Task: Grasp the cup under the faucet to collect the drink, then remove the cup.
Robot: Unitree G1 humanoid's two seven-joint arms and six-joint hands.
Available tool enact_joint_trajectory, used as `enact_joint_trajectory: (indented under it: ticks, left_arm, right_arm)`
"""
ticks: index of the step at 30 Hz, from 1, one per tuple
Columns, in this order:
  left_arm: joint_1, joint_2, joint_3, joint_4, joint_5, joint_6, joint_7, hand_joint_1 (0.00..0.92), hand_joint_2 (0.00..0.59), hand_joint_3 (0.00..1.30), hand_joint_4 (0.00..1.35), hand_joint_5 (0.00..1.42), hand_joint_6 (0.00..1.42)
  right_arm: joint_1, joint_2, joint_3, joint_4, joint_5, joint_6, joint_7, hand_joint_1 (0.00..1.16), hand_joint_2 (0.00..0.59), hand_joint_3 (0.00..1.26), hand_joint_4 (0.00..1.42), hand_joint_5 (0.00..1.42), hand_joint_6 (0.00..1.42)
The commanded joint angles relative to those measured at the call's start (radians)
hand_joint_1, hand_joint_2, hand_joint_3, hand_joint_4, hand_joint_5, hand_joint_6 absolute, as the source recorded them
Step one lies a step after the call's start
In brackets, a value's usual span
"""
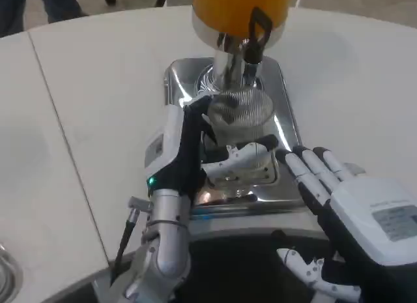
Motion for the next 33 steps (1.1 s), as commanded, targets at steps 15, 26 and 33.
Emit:
enact_joint_trajectory:
  ticks: [15, 26, 33]
  left_arm:
    - [0.033, 0.045, -0.013, -0.018, -0.032, -0.077, -0.047, 0.482, 0.067, 0.08, 0.03, 0.41, 0.46]
    - [0.096, 0.096, 0.003, -0.138, -0.043, -0.054, -0.107, 0.47, 0.064, 0.0, 0.0, 0.16, 0.17]
    - [0.299, 0.271, 0.108, -0.454, -0.036, -0.017, -0.193, 0.409, 0.057, 0.0, 0.0, 0.12, 0.14]
  right_arm:
    - [-0.006, -0.021, -0.021, 0.002, 0.062, -0.002, 0.002, 0.24, 0.49, 0.02, 0.0, 0.0, 0.11]
    - [0.016, -0.02, -0.027, -0.028, 0.088, -0.006, -0.006, 0.24, 0.491, 0.02, 0.0, 0.0, 0.11]
    - [0.037, 0.022, -0.035, -0.053, 0.146, 0.008, -0.022, 0.24, 0.491, 0.02, 0.0, 0.0, 0.11]
